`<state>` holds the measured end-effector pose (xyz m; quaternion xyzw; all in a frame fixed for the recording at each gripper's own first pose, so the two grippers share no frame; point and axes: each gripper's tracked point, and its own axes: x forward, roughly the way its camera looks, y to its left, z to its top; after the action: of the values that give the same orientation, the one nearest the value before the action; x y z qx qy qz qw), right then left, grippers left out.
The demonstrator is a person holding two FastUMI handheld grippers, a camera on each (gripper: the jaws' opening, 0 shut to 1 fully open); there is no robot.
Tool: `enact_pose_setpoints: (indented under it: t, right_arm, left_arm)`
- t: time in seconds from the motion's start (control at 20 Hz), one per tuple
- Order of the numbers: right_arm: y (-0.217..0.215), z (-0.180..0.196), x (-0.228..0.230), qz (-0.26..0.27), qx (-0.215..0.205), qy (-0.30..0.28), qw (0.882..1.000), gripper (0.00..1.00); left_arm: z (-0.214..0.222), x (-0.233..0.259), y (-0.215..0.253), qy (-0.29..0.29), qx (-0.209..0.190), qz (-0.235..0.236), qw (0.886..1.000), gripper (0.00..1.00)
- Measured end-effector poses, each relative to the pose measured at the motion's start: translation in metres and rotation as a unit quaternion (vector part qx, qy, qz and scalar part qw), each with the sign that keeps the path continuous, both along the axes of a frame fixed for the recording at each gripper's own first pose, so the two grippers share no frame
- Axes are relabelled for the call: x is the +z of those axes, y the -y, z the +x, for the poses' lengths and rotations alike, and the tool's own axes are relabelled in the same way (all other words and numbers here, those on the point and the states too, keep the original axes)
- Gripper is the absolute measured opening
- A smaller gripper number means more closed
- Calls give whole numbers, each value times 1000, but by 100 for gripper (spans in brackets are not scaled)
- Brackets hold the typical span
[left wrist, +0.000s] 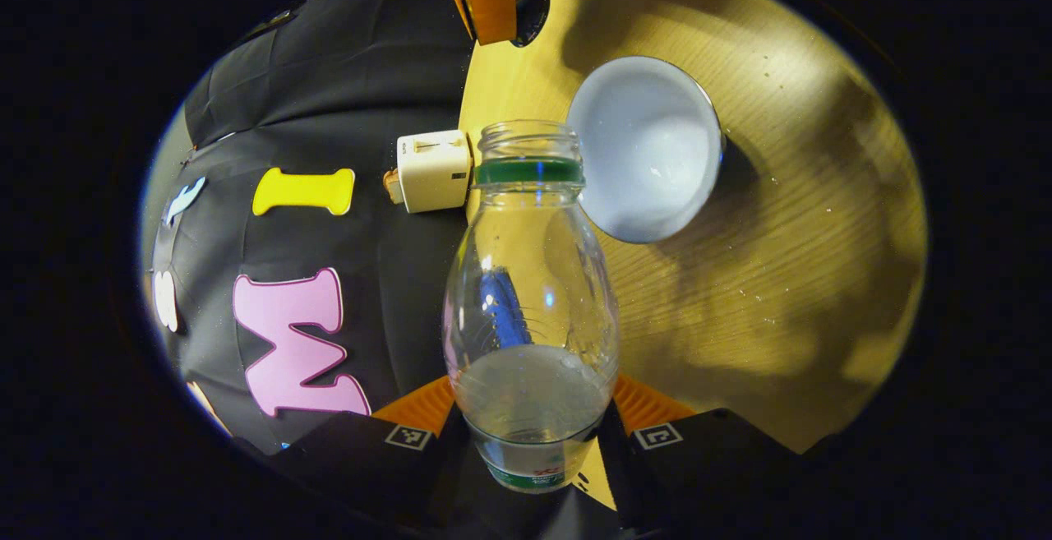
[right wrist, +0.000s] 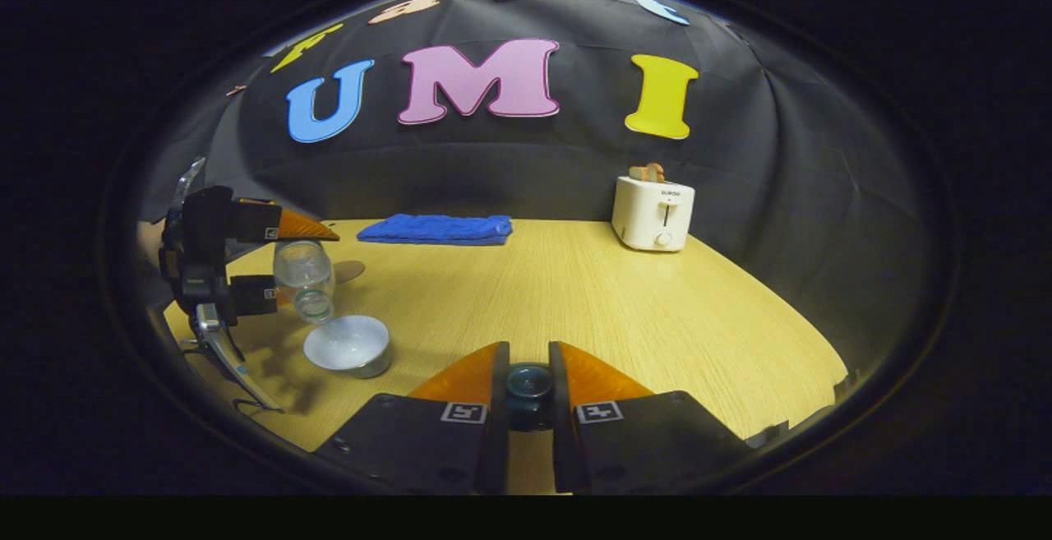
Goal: Open the teacup lid with one hand, grasp the water bottle and pour water into the teacup with the other hand; after pouring, place the water bottle on the coaster and then close the teacup lid.
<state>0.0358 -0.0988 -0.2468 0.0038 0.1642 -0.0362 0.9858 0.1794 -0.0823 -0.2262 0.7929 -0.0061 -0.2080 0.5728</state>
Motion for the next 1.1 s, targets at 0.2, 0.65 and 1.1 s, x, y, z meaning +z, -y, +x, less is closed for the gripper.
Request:
enact_pose_setpoints:
  t: [0.2,0.65,1.1]
  right_arm:
    - [-2,-7,-4,0,2,-6,1000,29]
    - [-8,-4,-4,-1,13,-8,1000,24]
    - [-14,-4,-6,6,21,-13,1000,20]
  left_arm:
    - [3,-2,0,3,-8,19,1000,74]
    - [15,-1,-5,13,-19,60,998,74]
    - [18,2,-5,20,-38,102,994,74]
